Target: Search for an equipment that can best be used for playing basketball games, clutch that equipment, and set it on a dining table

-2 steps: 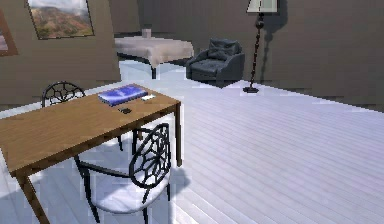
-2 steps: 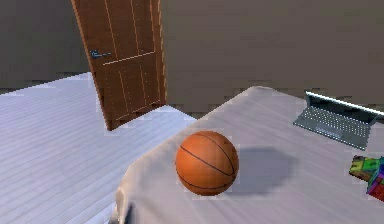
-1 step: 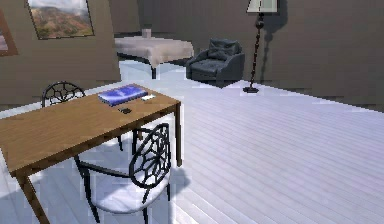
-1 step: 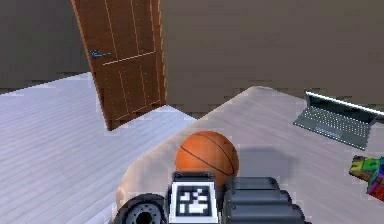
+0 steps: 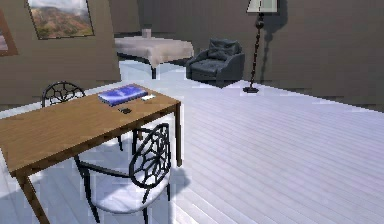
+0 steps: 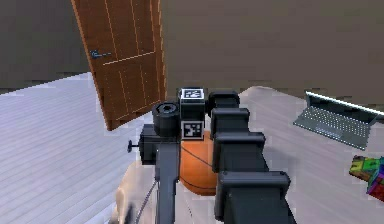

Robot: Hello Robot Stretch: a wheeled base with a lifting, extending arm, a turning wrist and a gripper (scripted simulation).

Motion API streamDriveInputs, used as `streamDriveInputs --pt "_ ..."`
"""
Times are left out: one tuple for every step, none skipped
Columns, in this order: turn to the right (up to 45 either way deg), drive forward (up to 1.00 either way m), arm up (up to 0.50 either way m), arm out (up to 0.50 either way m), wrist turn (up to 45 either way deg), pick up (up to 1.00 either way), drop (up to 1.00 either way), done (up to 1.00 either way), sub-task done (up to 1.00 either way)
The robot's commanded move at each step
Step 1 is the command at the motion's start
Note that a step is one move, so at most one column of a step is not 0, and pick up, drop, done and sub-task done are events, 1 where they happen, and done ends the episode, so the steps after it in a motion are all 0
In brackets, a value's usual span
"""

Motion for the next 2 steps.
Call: streamDriveInputs --pt "0.0 0.00 0.00 0.00 45.0 0.00 0.00 0.00 0.00" --pt "0.0 0.00 0.00 0.00 45.0 0.00 0.00 0.00 0.00"
